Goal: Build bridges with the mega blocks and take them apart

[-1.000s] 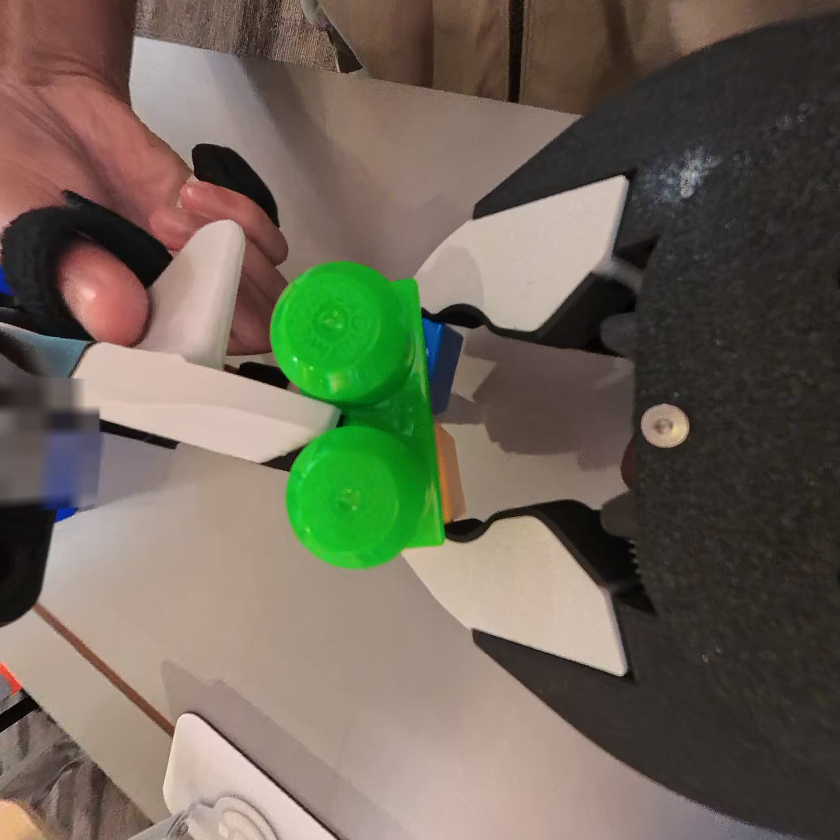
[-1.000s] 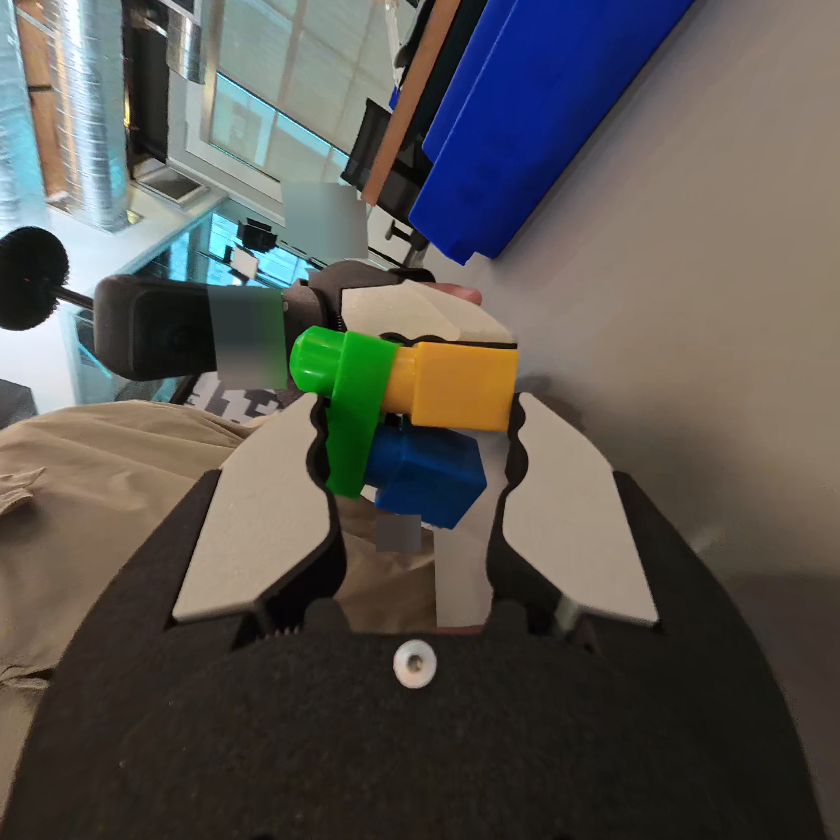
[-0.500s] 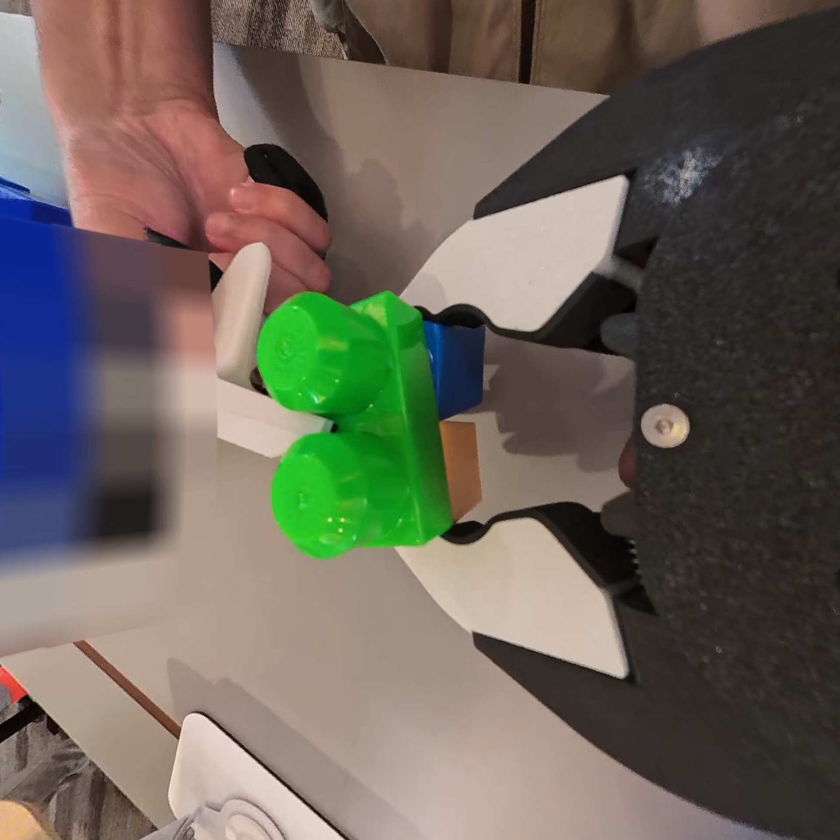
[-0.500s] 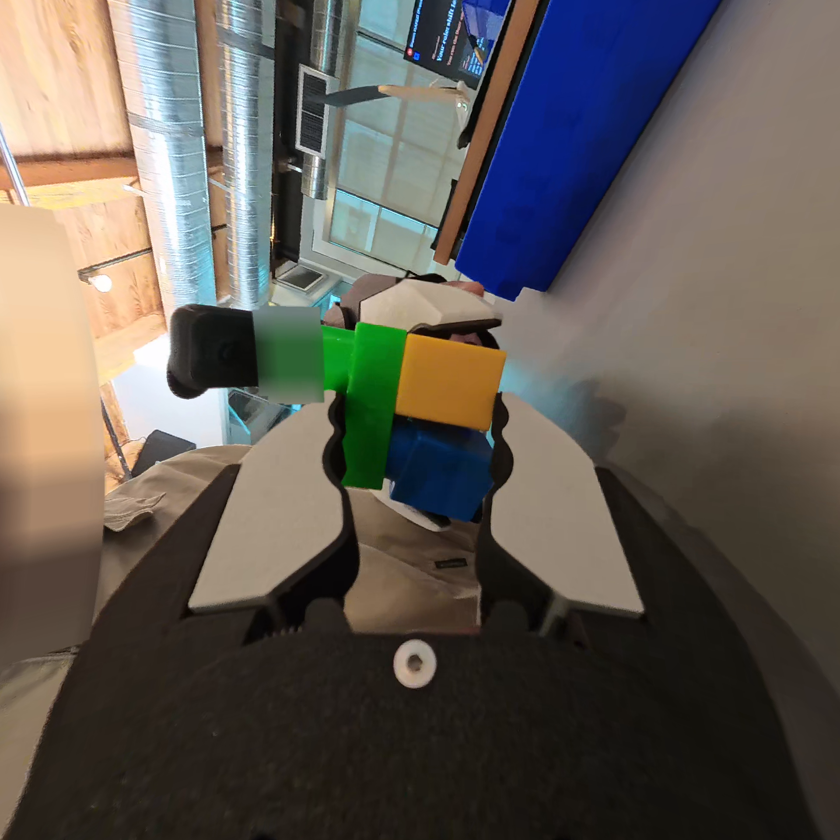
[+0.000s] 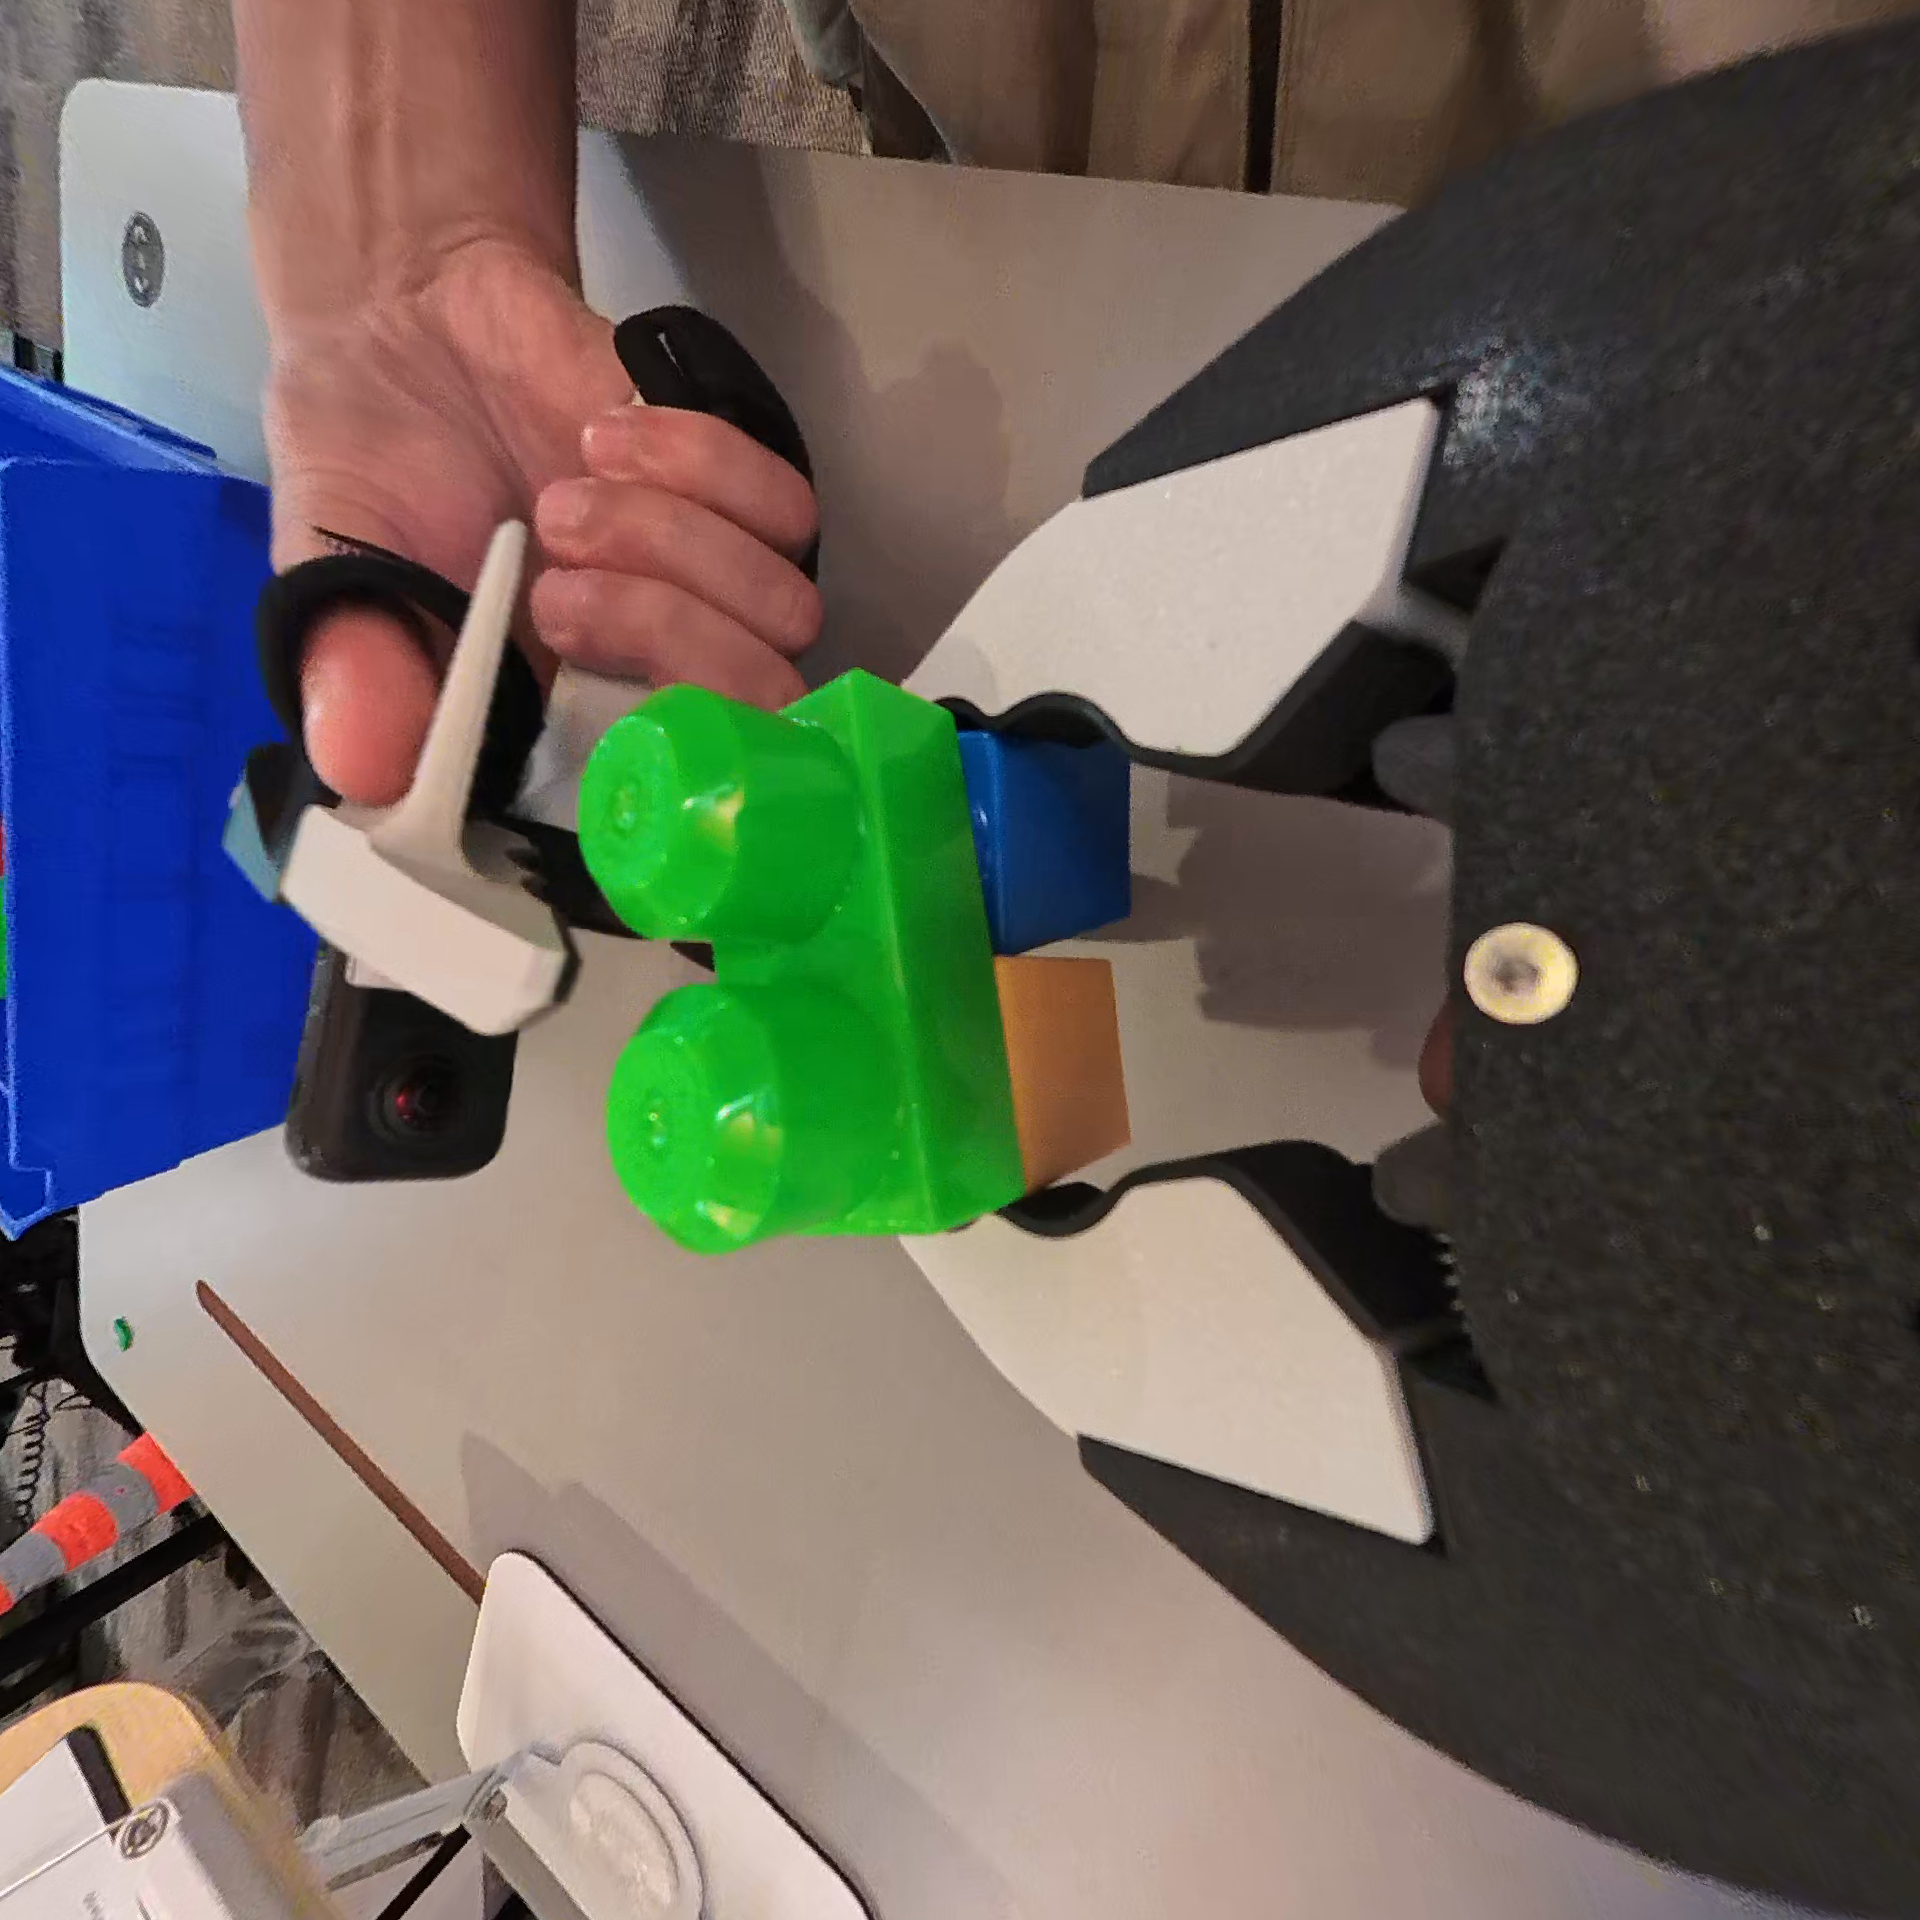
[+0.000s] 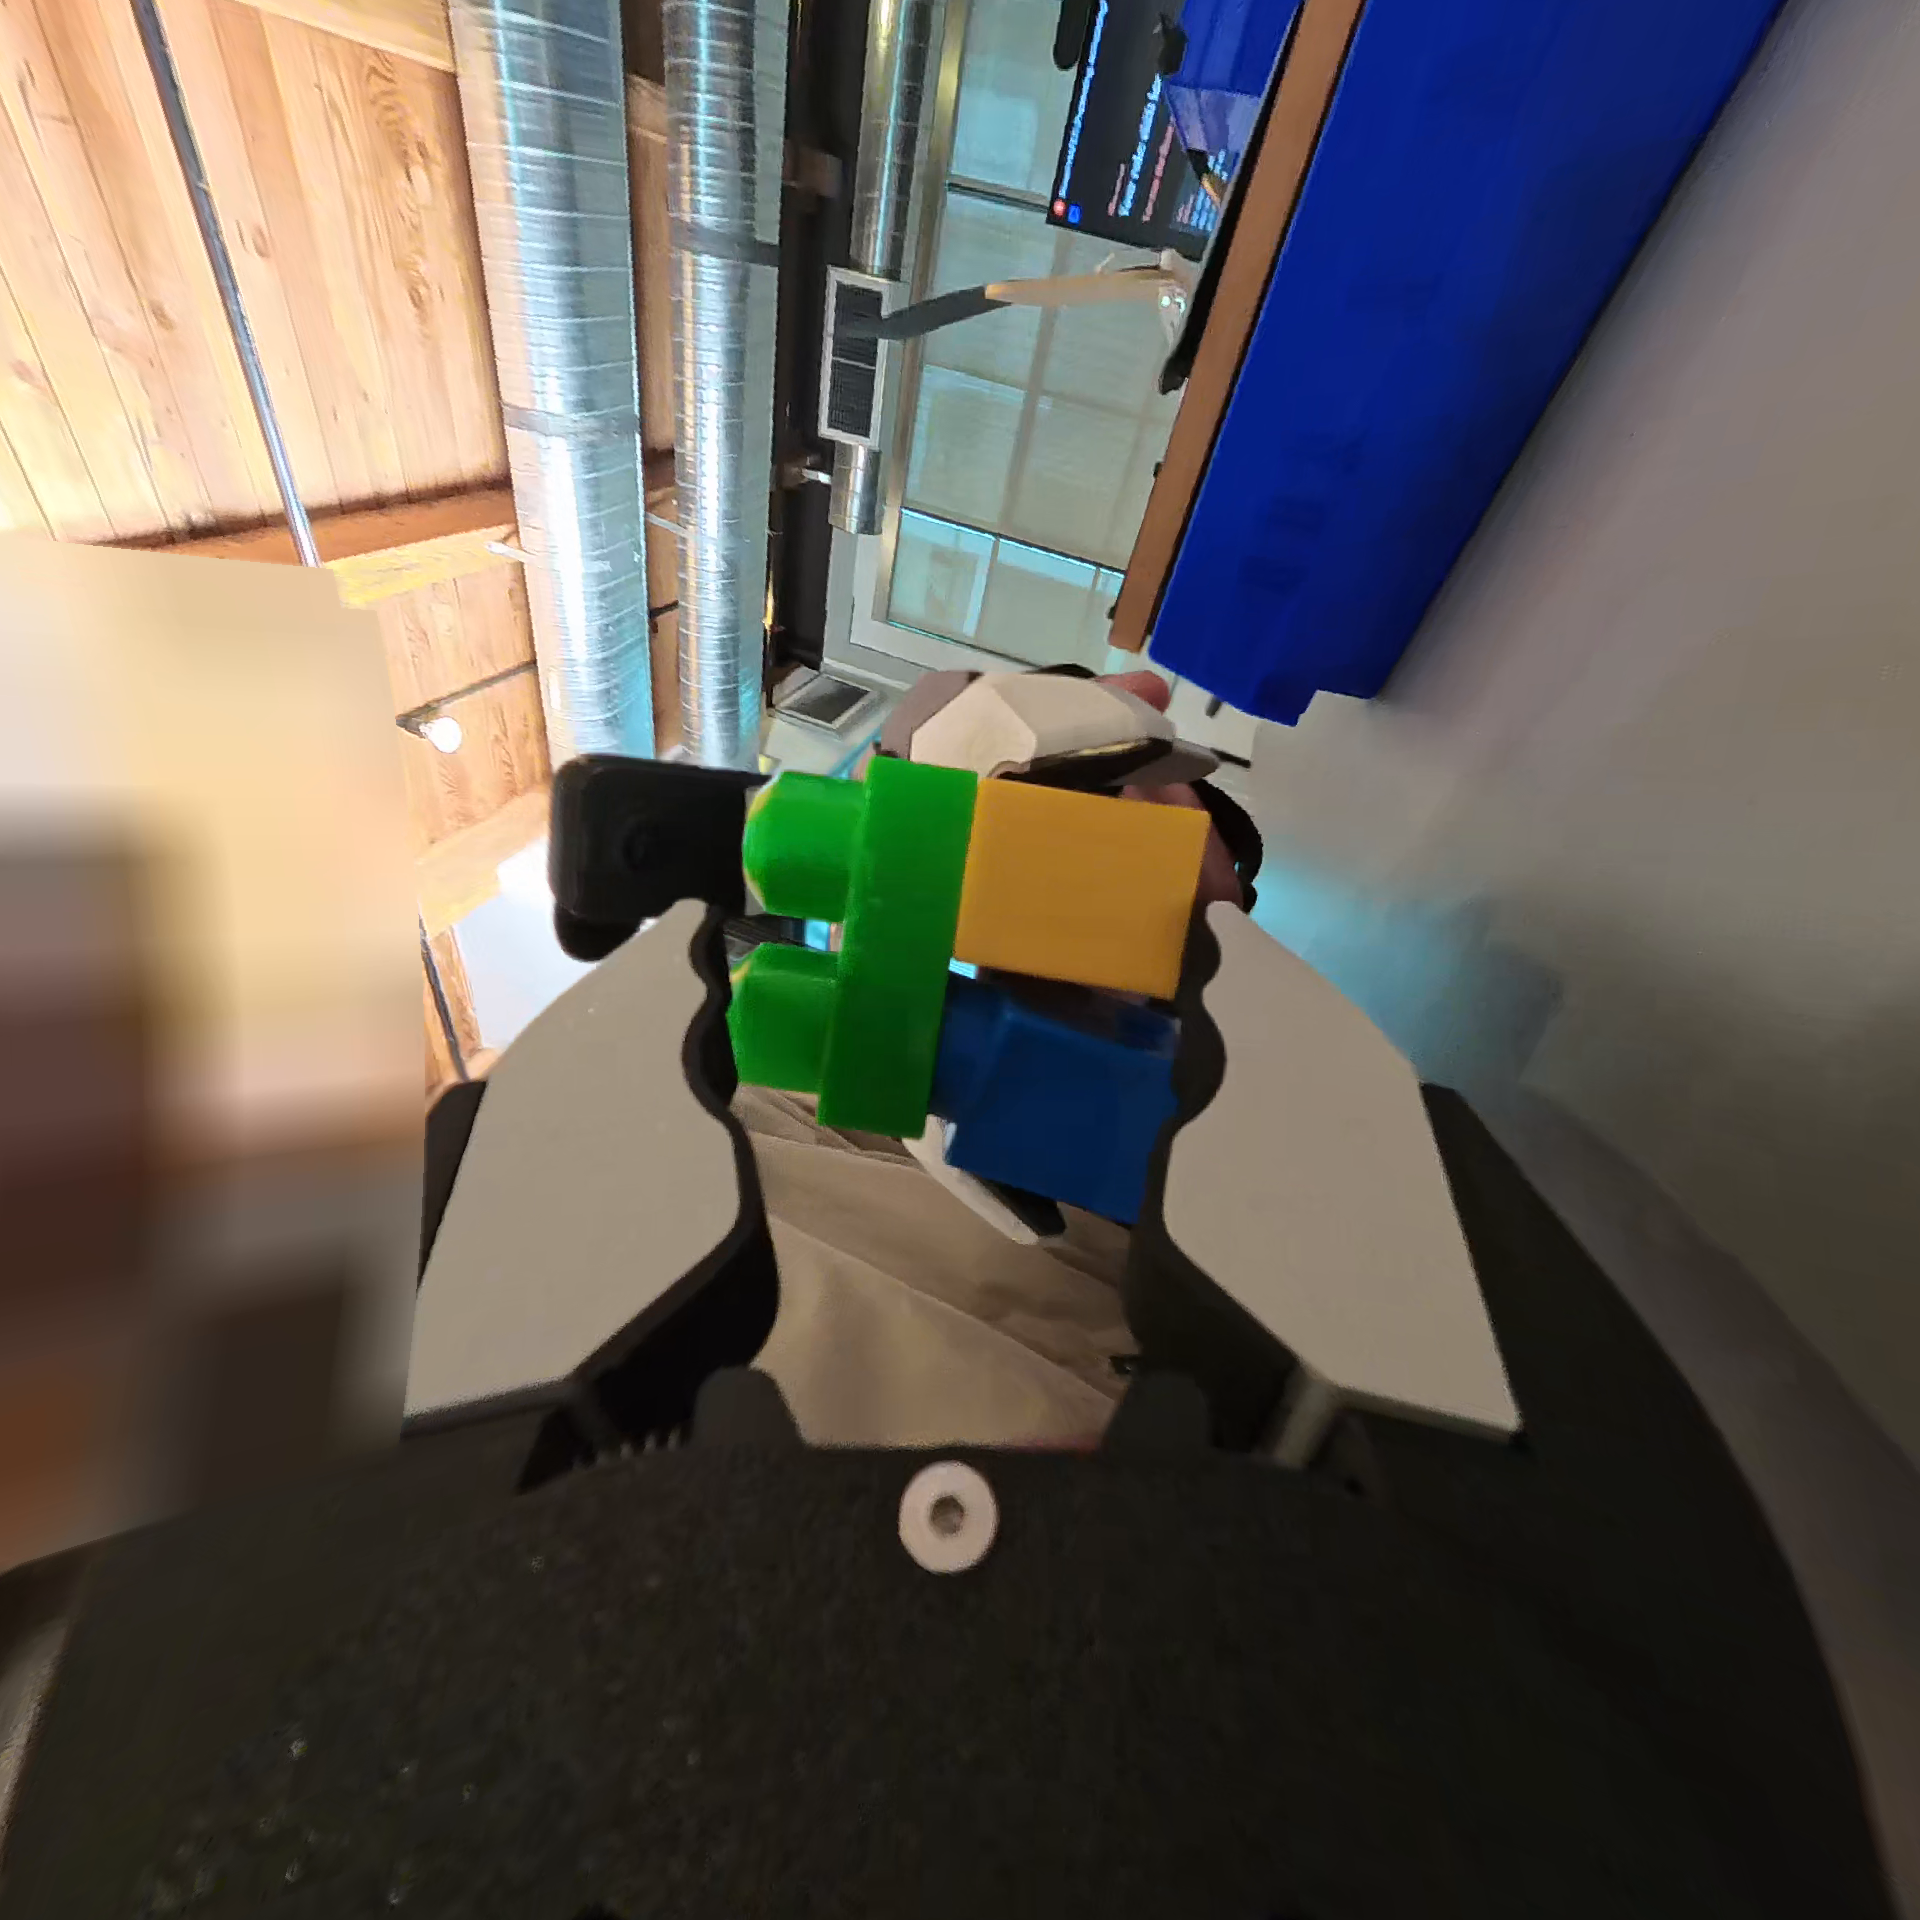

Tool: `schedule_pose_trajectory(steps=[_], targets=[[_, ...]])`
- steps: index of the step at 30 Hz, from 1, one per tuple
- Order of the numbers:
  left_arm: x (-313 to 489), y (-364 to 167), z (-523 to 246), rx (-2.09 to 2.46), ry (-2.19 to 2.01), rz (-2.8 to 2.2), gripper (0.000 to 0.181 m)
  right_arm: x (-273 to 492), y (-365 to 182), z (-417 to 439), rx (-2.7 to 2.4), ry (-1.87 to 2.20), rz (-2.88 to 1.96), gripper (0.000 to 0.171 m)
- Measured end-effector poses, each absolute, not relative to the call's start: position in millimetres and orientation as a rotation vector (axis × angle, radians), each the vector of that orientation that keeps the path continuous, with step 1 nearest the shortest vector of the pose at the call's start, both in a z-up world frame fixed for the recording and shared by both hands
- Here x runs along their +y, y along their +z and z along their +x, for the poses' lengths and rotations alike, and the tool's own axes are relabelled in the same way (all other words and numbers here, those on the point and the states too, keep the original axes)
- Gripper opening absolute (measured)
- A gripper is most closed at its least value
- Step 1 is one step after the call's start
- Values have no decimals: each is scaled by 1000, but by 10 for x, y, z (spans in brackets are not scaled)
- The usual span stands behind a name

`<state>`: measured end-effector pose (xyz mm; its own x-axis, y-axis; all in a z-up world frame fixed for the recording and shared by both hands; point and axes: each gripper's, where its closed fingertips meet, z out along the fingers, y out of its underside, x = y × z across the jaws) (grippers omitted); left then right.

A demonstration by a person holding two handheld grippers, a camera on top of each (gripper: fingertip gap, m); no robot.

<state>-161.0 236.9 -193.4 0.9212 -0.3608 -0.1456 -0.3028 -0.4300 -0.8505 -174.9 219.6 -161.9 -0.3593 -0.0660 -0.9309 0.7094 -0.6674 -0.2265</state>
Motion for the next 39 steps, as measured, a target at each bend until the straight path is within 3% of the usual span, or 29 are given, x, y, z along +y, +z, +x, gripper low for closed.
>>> schedule_pose_trajectory(steps=[9,22,39], targets=[[2296,-1920,-1604,546,-47,-2051,83,1997,-1710,-1515,1113,-1905,1382,104],[2316,-1955,-1479,547,-130,-2036,84,1939,-1681,-1556,1076,-1924,1309,94],[2312,-1734,-1435,557,-73,-1906,83,1969,-1486,-1528,897,-2014,1185,94]])
